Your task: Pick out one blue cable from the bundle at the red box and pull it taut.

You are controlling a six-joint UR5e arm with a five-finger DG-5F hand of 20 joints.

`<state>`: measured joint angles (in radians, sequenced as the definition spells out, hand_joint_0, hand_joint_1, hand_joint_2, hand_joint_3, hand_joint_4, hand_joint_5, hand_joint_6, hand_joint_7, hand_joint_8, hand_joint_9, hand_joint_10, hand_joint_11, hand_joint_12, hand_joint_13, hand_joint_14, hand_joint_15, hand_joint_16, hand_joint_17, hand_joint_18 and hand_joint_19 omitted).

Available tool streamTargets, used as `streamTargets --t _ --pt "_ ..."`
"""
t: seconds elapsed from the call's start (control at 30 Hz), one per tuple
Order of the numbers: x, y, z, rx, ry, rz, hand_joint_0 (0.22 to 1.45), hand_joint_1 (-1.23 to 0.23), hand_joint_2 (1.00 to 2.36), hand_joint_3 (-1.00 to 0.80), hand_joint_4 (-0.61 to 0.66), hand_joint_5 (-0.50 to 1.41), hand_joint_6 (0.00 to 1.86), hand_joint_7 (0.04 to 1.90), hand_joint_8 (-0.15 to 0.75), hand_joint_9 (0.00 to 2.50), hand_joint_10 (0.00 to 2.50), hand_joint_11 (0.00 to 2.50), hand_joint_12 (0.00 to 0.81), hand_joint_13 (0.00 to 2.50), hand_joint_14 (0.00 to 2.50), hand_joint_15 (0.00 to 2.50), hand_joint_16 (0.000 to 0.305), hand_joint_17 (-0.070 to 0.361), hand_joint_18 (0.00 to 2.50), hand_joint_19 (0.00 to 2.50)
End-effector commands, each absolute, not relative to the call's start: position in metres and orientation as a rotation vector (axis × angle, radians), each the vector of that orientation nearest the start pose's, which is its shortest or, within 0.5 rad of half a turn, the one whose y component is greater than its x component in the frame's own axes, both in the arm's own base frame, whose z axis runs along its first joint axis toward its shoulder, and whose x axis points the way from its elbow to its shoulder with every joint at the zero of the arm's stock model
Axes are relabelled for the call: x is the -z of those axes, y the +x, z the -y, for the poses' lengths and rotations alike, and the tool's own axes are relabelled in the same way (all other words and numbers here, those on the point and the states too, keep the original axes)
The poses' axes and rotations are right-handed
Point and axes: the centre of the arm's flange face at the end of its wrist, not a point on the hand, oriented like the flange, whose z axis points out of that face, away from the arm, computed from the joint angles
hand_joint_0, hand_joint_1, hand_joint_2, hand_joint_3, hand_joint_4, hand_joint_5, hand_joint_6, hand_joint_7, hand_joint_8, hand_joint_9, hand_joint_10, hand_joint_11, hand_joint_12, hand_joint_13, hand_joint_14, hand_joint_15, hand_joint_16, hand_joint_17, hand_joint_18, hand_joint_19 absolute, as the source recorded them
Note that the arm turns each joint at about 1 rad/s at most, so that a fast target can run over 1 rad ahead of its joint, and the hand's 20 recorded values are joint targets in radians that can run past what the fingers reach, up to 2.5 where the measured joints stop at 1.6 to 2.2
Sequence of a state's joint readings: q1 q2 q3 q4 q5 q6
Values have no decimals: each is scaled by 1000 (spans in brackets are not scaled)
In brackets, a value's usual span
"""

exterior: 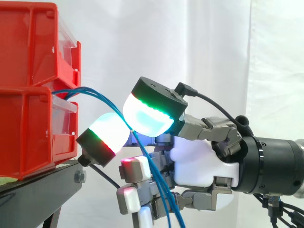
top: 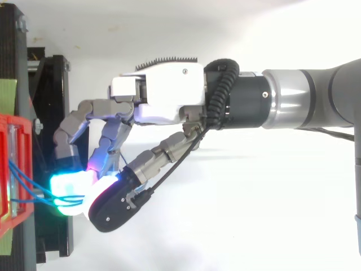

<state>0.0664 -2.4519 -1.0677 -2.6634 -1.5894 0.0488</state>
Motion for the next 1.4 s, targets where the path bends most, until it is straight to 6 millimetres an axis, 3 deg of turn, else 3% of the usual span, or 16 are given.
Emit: streamTargets --t 0.0,0.23,0.47,0.77,0.9,1.17,1.37 --pt "-209 808 84 -1355 1152 -1216 625 -812 1023 -67 -120 -100 962 982 301 1178 34 873 359 1073 23 601 54 120 999 640" --pt "-225 804 91 -1365 1153 -1256 598 -820 1010 -40 -95 -74 942 976 332 1297 35 839 395 1180 23 583 65 146 1148 614" --pt "-245 797 99 -1350 1166 -1258 560 -745 1015 -200 29 -85 930 979 329 1264 34 862 399 1150 24 605 63 142 1103 636" --pt "-242 795 98 -1340 1183 -1274 545 -631 1009 -401 36 -91 906 962 307 1220 37 866 377 1106 25 617 57 129 1034 676" --pt "-243 796 94 -1334 1186 -1266 512 -655 1000 -500 50 -90 885 986 310 1220 37 860 384 1114 25 615 59 133 1054 662" --pt "-241 796 94 -1332 1189 -1268 483 -753 1000 -500 71 -91 873 977 323 1228 36 857 384 1122 25 609 60 134 1073 640" --pt "-241 796 94 -1333 1187 -1267 606 -828 1000 -500 48 -93 874 1010 293 1223 38 878 351 1112 25 623 51 116 1024 660"
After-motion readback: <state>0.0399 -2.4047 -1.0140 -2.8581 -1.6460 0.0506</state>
